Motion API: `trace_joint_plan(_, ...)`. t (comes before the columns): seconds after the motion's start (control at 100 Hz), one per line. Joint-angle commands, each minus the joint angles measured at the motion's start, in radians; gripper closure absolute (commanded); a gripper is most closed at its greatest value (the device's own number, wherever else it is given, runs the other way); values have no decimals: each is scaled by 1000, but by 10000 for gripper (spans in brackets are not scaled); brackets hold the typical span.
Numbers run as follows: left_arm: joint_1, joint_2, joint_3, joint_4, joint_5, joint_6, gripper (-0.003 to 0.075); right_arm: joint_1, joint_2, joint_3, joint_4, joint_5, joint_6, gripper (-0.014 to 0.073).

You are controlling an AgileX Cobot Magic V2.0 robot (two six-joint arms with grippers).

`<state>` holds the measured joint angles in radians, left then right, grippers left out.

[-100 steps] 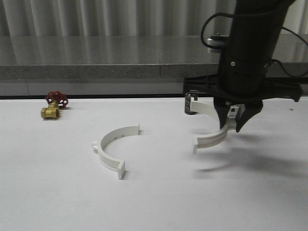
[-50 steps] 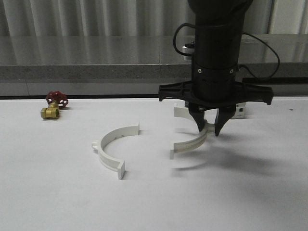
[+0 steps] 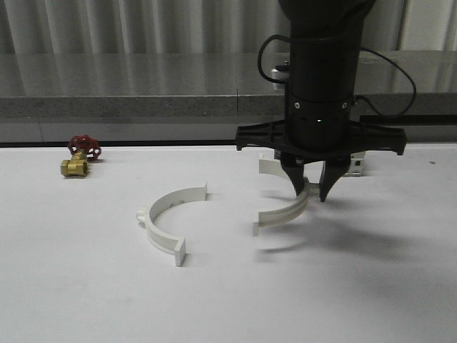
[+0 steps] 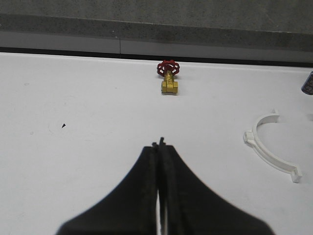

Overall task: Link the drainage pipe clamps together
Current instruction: 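Carry the held clamp half toward the placed half and lower it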

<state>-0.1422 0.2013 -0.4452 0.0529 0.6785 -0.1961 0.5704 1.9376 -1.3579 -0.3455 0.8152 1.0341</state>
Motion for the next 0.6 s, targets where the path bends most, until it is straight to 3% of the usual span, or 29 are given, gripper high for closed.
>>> trace_joint_plan(0.0, 1, 9, -27, 3, -72, 1, 740, 9, -41, -41, -28, -22, -2, 556)
trace_joint_plan(0.59, 1, 9, -27, 3, -72, 1, 740, 100, 64, -158, -17, 23, 49, 556)
